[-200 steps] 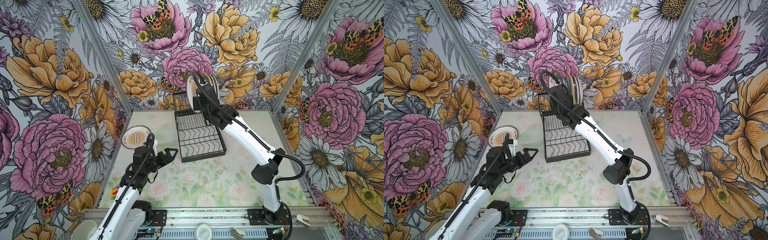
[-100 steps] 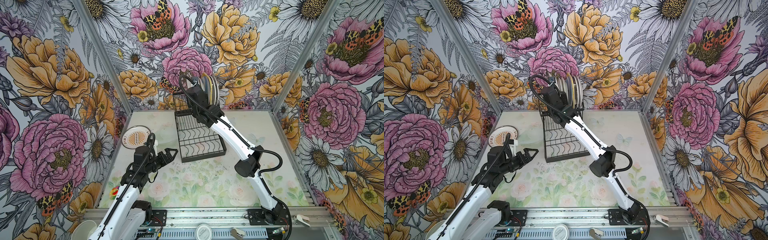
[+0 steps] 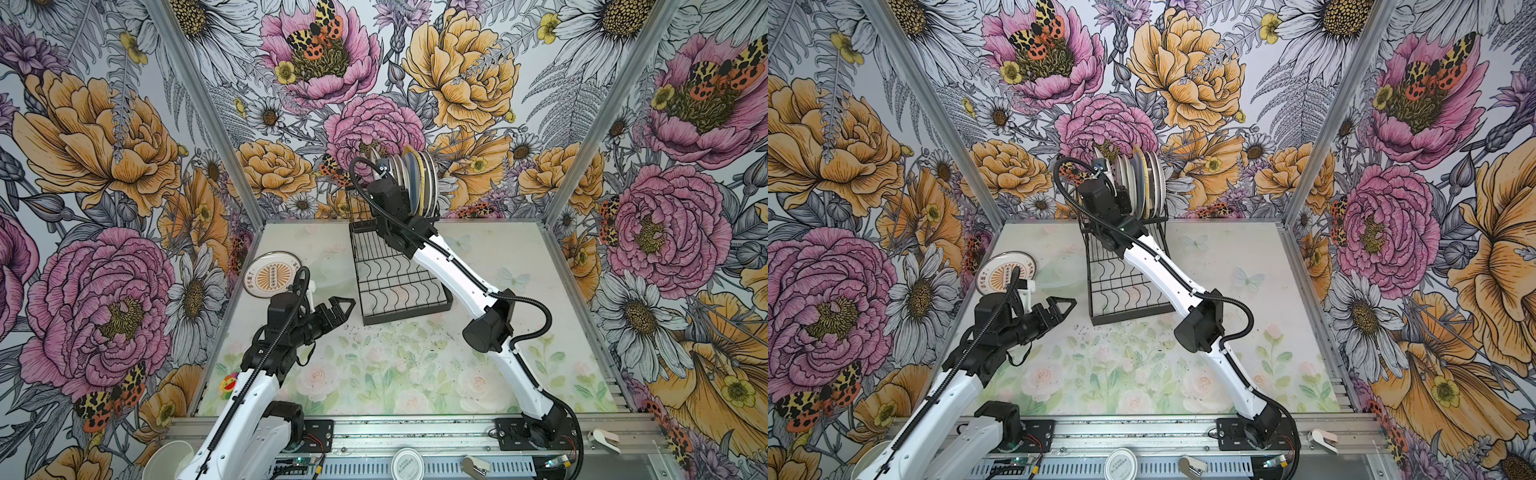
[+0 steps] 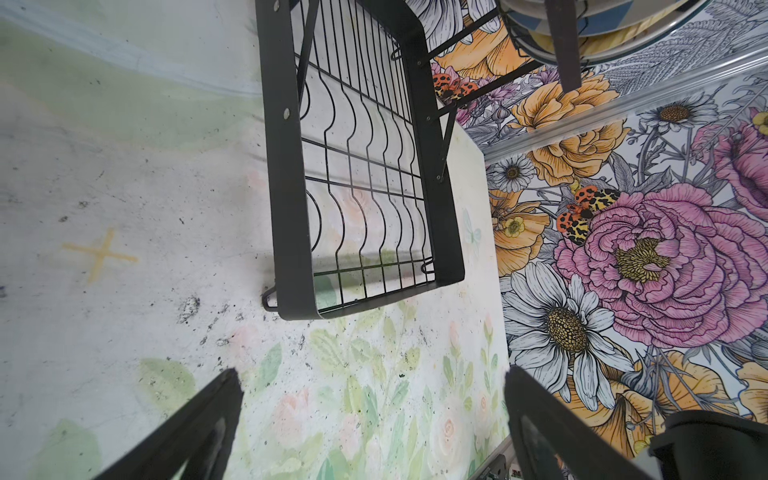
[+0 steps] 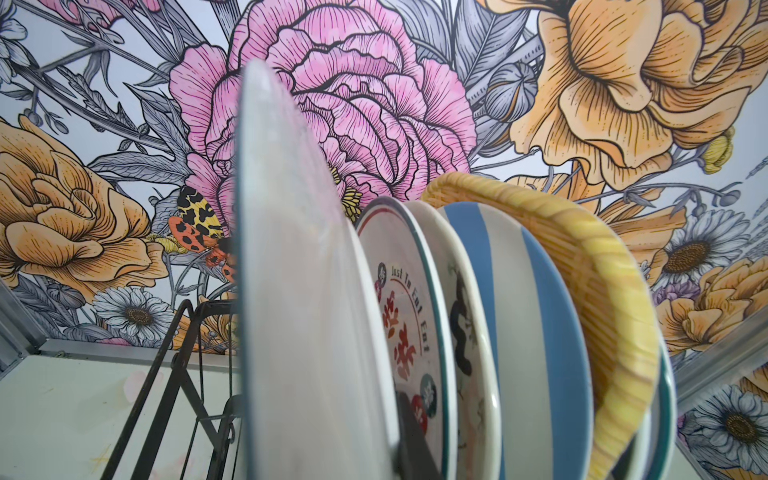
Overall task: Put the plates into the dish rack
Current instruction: 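Carry the upright sunburst plate into a rack slot with the right gripper, then lower the plate into the slot and open the right gripper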
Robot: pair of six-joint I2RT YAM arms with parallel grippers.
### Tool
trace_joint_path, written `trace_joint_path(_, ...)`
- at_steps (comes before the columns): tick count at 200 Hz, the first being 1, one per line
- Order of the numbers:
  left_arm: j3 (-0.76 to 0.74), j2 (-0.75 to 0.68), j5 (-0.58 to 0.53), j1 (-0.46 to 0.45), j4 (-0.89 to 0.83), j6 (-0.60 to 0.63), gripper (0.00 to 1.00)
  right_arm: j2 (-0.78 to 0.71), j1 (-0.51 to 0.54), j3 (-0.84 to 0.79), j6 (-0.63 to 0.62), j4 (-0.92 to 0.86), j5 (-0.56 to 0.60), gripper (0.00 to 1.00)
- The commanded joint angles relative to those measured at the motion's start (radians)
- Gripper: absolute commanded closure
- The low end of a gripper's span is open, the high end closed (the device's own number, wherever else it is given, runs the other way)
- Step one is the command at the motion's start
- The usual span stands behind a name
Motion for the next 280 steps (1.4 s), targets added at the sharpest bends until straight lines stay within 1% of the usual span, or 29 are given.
trace_joint_path(1,-0.006,-0.013,-0.027,0.012,-0.010,0.018,0.01,0.026,-0.012,0.043,-0.010,0.091,0.042,1.00)
trace_joint_path(43,-0.010,-0.013,-0.026,0.015,-0.010,0.017,0.01,0.053,-0.019,0.042,-0.011,0.111,0.076,1.00)
trace_joint_path(80,-0.017,-0.018,-0.028,0.018,-0.011,0.013,0.01,0.073,-0.028,0.041,0.010,0.114,0.064,1.00)
trace_joint_path(162,-0.028,-0.028,-0.030,0.020,-0.012,0.006,0.01,0.114,-0.043,0.042,0.036,0.125,0.098,1.00)
trace_joint_path(222,-0.040,-0.059,-0.035,0.021,-0.022,-0.003,0.01,0.121,-0.054,0.040,0.061,0.128,0.094,1.00)
trace_joint_path(238,-0.042,-0.067,-0.036,0.024,-0.028,-0.004,0.01,0.113,-0.055,0.040,0.063,0.127,0.091,0.86)
trace_joint_path(246,-0.043,-0.071,-0.035,0.024,-0.029,-0.005,0.01,0.108,-0.056,0.039,0.062,0.127,0.090,0.81)
trace_joint_path(266,-0.048,-0.076,-0.038,0.024,-0.029,-0.007,0.01,0.093,-0.056,0.037,0.058,0.128,0.083,0.75)
trace_joint_path(280,-0.052,-0.079,-0.041,0.025,-0.029,-0.008,0.01,0.082,-0.056,0.037,0.056,0.127,0.075,0.74)
